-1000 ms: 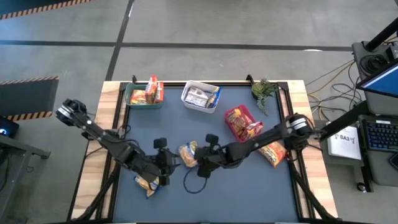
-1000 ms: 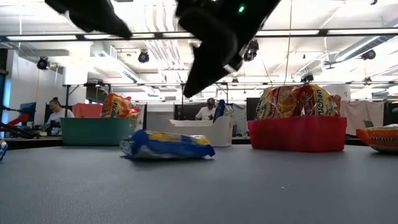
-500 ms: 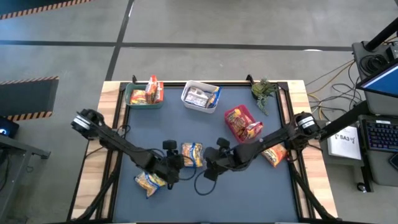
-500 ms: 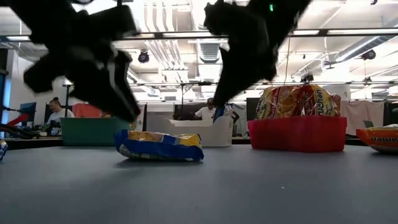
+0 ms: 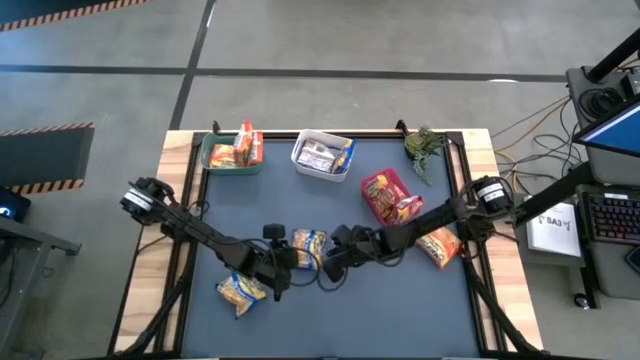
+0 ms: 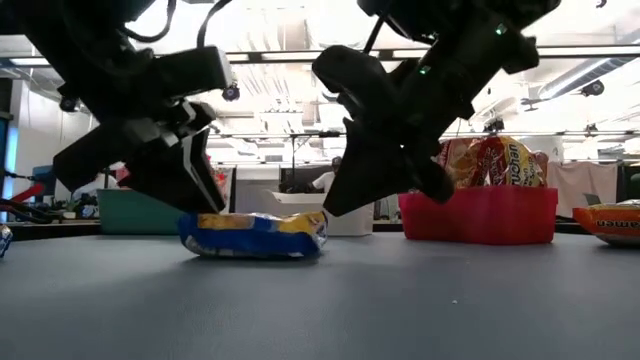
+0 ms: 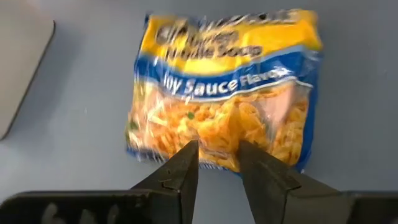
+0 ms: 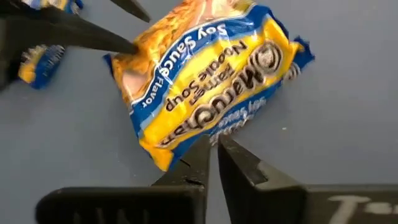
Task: Sort Maruchan noodles
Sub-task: Put the blue noodle pack into the white bin
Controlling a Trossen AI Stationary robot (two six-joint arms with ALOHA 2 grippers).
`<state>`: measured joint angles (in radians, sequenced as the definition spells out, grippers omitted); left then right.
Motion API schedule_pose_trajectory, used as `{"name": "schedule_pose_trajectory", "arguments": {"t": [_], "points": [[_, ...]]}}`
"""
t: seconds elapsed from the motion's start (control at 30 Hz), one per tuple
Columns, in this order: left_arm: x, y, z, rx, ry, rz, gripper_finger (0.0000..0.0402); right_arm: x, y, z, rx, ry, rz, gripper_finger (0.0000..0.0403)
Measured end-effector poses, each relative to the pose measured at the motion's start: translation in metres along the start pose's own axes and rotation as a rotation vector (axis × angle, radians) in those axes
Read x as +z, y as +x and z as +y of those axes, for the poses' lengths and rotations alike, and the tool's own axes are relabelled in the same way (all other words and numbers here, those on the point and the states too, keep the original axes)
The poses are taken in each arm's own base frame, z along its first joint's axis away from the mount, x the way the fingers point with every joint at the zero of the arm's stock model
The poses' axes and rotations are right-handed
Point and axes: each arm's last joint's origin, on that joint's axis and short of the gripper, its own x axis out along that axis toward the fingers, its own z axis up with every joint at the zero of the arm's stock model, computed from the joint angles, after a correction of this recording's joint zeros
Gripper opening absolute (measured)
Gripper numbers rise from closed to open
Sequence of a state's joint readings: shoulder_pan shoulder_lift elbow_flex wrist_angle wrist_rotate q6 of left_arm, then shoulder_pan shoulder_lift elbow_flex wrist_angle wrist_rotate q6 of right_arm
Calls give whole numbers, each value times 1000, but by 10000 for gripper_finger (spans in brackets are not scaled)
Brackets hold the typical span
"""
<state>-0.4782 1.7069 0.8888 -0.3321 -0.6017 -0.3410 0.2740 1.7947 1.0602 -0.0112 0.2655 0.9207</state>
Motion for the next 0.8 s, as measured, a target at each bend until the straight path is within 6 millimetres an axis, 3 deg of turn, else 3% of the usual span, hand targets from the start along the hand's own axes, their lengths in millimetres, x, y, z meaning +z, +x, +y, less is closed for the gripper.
{"name": "schedule_pose_trajectory", "arguments": {"t": [0.53,0.8], "points": [[-12,5,0,-13,-83,13,43,14,1,3,50,85,-43,260],[-19,8,0,-12,-113,13,40,13,18,-4,47,136,-61,326]]}}
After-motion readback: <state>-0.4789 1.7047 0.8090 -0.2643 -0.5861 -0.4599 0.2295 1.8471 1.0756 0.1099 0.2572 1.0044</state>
